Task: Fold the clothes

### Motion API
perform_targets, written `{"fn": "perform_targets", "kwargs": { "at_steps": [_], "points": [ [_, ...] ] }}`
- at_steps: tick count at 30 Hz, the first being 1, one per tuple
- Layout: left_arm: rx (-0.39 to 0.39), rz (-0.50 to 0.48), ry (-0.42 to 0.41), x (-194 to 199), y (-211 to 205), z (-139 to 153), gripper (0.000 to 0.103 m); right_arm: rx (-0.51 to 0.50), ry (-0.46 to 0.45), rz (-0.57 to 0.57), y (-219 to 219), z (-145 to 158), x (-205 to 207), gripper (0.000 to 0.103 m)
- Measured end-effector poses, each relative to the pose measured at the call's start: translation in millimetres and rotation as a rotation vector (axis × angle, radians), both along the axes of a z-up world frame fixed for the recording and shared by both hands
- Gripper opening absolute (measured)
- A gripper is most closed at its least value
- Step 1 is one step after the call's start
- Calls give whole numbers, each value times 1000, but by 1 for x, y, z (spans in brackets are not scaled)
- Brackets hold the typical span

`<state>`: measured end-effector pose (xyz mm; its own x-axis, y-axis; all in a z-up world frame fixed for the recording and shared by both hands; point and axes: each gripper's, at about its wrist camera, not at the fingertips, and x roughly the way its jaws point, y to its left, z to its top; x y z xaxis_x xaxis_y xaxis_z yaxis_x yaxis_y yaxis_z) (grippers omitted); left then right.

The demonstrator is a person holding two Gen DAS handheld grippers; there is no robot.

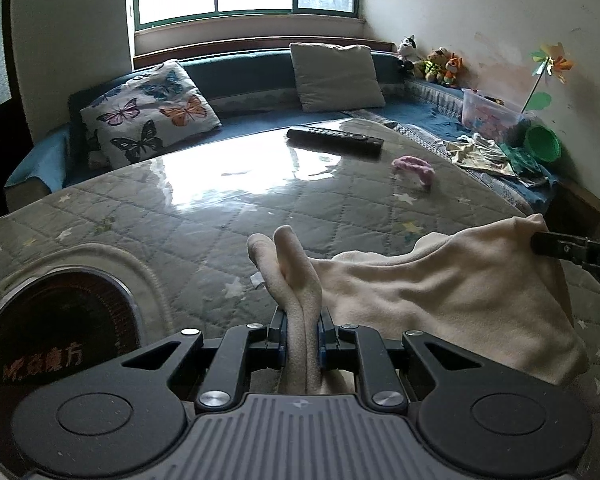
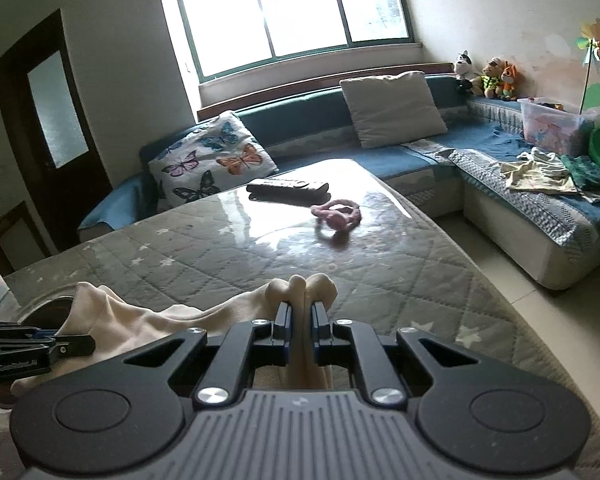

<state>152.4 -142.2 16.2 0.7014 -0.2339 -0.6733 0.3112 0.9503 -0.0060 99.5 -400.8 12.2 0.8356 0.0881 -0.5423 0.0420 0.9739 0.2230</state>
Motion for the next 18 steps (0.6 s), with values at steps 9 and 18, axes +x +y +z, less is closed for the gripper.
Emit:
{"fn": "perform_targets", "kwargs": {
  "at_steps": [9,18],
  "points": [
    [14,-7,33,12,-2,-15,16,-60,45,-16,-7,-11,14,9],
    [26,1,43,18,3,-18,24,-103,121,-22,-5,-28,30,9]
  ]
}}
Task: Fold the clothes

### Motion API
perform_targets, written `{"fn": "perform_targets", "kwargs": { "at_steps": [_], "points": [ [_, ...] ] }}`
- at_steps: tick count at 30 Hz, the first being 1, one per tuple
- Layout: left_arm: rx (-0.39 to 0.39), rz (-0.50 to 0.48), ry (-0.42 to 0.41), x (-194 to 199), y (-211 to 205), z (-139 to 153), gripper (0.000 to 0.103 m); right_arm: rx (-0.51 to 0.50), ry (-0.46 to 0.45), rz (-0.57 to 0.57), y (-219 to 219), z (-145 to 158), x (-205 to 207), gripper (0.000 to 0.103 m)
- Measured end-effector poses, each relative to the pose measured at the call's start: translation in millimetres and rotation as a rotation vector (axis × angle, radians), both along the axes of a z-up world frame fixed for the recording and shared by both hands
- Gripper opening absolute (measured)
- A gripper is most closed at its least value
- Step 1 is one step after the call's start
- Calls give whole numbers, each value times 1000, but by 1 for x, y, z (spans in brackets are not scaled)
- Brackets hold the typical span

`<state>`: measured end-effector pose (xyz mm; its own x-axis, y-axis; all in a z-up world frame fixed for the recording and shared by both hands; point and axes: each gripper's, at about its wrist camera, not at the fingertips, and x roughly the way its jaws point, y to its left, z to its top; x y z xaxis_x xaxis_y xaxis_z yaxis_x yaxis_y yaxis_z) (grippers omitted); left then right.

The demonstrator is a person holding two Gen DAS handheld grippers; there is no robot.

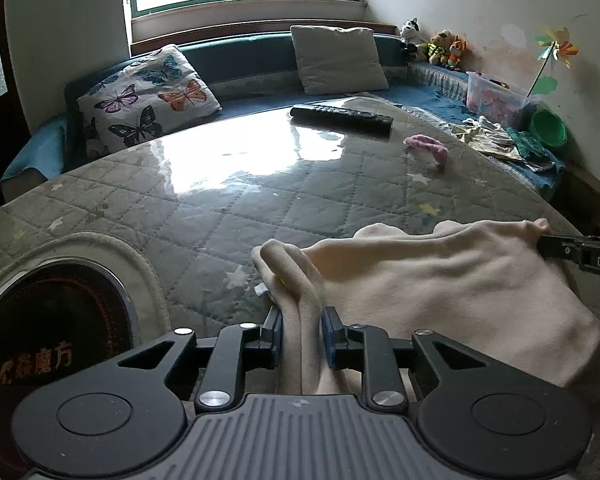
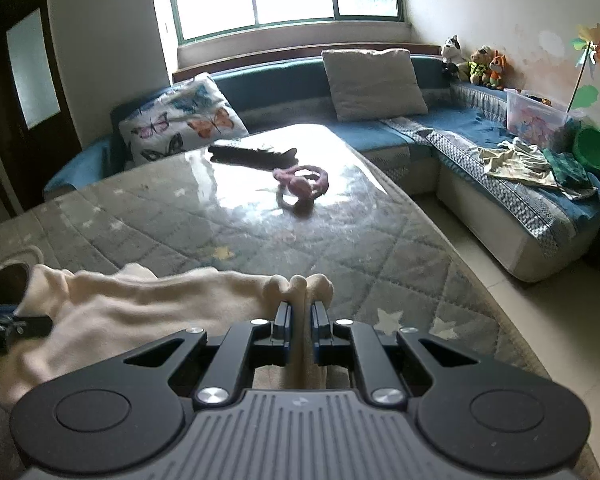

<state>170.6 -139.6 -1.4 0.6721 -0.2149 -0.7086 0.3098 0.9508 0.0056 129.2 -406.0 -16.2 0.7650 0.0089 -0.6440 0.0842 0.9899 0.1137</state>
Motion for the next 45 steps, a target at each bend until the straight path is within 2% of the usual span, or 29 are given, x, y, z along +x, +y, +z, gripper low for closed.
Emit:
{"fn": "perform_targets", "kwargs": {
  "at_steps": [2,6,14,18,24,30,36,43,45],
  "points": [
    [0,-6,3,1,1,-1,24,-8,11,-1,1,-3,2,9],
    [1,-20,8,4,3,-3,18,-22,23,2,4,-7,4,9],
    [-1,-45,26,0,15,-2,17,-34,43,34,10,-6,-3,10],
    [2,-43,14,0,18,2,26,-52,39,43,14,-2,-3,16],
    [5,-36,-25,1,20,12,50,-55,5,24,13,5,-2,16],
    [18,-25,-43,9,17,15,67,-37,-29,57,16,15,-6,16],
    [38,-11,-35,22,17,9,69,-45,-51,95,25,18,-7,16],
    [61,7,-17,32,22,-3,73,-61,-32,77,27,11,5,16],
    [61,9,-17,33,23,-6,77,-70,-7,73,27,6,10,16]
  ]
}}
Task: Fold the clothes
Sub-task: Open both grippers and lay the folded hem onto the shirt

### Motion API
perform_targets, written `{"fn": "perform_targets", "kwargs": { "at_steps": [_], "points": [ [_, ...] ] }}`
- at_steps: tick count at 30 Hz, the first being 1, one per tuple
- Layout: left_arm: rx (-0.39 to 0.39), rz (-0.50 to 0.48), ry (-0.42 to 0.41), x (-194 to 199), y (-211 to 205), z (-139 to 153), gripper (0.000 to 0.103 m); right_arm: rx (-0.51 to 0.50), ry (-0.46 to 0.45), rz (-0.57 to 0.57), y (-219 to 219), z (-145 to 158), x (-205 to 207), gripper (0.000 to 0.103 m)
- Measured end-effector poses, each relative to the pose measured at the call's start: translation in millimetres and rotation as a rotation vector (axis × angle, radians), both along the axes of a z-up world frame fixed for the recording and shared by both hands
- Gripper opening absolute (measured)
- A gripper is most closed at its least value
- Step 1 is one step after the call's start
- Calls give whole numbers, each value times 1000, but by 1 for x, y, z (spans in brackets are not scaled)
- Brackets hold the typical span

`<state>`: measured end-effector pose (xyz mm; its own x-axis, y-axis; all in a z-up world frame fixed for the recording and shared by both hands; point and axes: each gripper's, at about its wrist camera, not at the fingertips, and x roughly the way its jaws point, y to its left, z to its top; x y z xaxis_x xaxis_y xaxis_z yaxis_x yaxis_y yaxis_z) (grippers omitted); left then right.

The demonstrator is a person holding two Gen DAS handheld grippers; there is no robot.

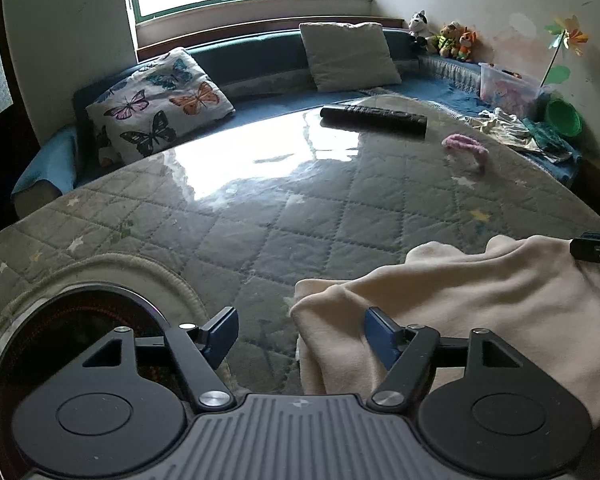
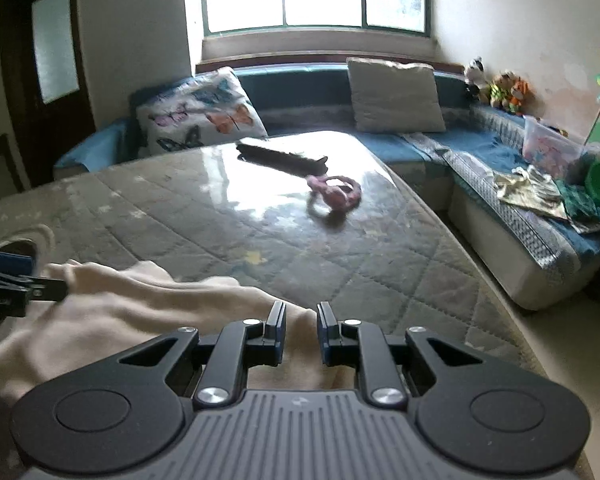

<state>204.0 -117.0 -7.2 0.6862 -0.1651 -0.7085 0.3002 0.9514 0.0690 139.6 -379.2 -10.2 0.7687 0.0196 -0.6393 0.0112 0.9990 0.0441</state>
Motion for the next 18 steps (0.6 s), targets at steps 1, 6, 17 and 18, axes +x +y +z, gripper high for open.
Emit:
{"fn": "perform_targets", "kwargs": {
  "at_steps": [1,6,17,18],
  "points": [
    [0,1,0,1,0,-1,78,-1,14,6,0,-2,2,16],
    [2,4,-2,2,2,-2,81,-61,26,17,11,-2,7,16],
    [11,5,-4,3,-1,-2,86,-88,18,88,36,3,20,17],
    [12,5,-4,4,0,-2,86,-91,27,90,37,0,22,17]
  ]
}}
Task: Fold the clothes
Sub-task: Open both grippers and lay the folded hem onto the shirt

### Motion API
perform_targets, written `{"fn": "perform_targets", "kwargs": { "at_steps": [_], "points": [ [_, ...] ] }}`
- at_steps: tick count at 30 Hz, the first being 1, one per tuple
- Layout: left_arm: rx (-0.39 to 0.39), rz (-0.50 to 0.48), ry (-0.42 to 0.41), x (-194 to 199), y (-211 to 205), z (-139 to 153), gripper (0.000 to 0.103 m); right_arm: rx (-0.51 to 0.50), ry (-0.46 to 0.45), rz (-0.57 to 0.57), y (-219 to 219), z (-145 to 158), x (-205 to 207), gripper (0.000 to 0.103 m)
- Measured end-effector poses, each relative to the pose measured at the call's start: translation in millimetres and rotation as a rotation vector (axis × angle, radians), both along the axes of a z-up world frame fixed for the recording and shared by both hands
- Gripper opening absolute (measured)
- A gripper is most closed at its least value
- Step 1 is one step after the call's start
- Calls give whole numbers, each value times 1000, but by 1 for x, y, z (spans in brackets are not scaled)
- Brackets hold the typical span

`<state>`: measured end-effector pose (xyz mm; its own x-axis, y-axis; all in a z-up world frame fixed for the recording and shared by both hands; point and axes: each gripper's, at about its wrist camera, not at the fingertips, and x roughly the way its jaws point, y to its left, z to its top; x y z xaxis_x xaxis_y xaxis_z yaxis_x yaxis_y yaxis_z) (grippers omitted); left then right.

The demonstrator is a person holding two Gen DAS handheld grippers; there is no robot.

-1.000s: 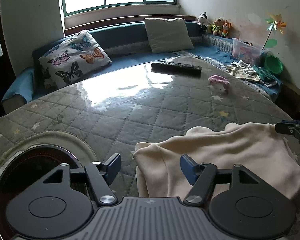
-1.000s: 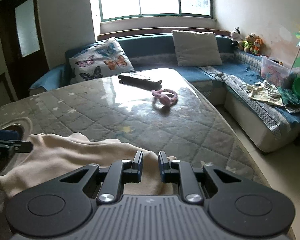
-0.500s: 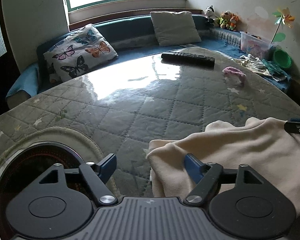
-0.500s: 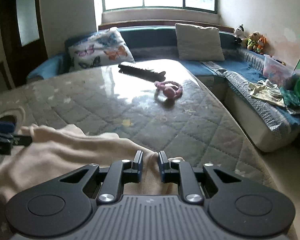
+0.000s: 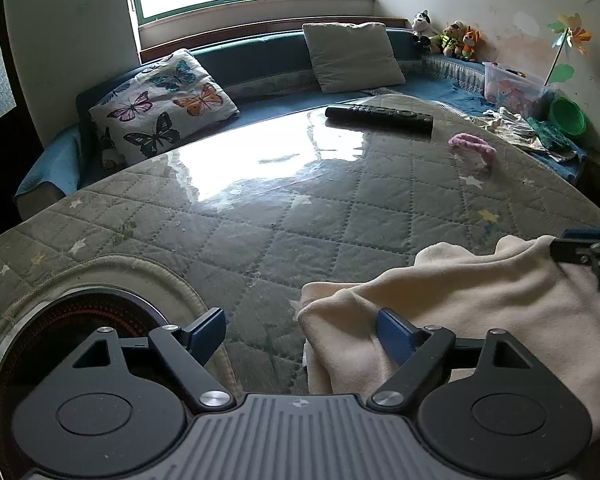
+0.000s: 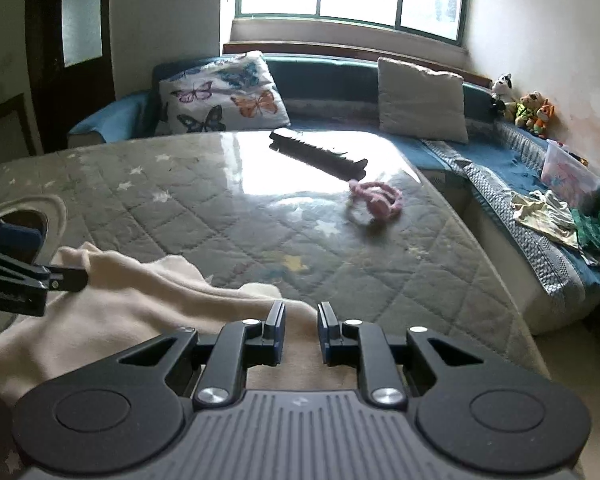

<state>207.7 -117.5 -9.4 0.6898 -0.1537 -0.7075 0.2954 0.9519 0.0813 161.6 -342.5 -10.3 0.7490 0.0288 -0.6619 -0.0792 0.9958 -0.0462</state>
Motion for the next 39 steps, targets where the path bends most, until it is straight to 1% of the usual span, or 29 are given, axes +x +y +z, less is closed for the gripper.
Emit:
{"fn": "perform_targets", "kwargs": {
  "at_steps": [3,7,9,16,18,22,24,28,32,37,39],
  "points": [
    [1,0,-1,1,1,-1,89,-15,20,0,2,-7,6,17],
    [0,3,0,1,2,-1,90,-26,20,1,4,-7,7,19],
    [3,1,-3,-1,2,0,91,-33,18,5,6,-5,6,27],
    [9,-9,-16,-7,-1,5,95,-34,9,24,11,1,-1,33],
    [8,-14,-22,-10,-1,7,96,-32,9,28,13,2,-3,38],
    [6,-23,-32,-16,-1,10,97,-30,5,42,17,5,-8,41],
    [5,-29,-34,-18,-2,11,98,-25,4,49,19,6,-12,45],
    [7,-40,-35,-25,-2,10,98,-17,7,58,22,5,-16,47],
    [5,-44,-35,-31,0,9,99,-10,8,70,26,6,-23,51],
    [0,-54,-41,-46,6,7,100,20,11,94,30,5,-40,52],
    [10,-59,-49,-53,7,5,100,27,11,104,33,2,-47,53]
  ]
}}
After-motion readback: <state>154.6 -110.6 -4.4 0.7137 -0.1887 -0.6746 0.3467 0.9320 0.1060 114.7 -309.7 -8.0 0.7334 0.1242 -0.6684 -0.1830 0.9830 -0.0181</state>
